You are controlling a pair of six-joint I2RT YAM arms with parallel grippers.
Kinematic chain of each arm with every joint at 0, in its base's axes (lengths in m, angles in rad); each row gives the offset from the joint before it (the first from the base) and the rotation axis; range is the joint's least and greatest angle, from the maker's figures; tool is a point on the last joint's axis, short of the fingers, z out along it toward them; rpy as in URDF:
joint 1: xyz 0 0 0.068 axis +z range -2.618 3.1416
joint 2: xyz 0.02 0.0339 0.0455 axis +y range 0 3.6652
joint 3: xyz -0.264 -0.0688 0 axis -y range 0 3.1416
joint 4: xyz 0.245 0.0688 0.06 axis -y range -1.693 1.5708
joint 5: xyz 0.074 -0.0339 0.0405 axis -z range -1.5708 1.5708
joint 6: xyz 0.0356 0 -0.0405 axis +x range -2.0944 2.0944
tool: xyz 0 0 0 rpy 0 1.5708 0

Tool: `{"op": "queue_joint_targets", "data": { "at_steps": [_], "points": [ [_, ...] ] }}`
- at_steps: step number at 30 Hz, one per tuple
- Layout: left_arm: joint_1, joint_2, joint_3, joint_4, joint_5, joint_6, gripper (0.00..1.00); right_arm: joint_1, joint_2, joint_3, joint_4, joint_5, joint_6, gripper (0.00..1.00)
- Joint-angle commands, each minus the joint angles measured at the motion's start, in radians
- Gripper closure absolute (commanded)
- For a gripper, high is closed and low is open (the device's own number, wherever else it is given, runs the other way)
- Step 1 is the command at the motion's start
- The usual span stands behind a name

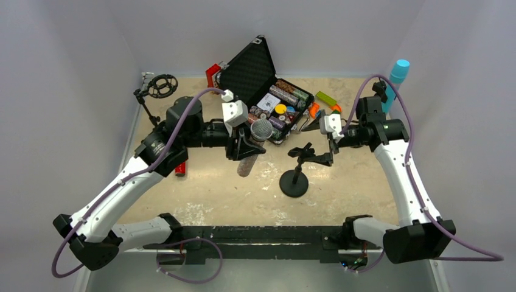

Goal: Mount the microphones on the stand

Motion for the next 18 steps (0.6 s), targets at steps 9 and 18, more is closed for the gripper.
{"op": "queue_joint_targets", "data": {
  "at_steps": [9,18],
  "points": [
    [-0.013,0.192,0.089,0.347,0.201,-0.094,1.00,-0.008,0.067,-0.032,-0.126,-0.080,-0.106,0.21],
    [-0.027,0.303,0.144,0.421,0.232,-0.136,1.00,-0.045,0.071,-0.057,-0.155,-0.111,-0.150,0.23]
  ]
}}
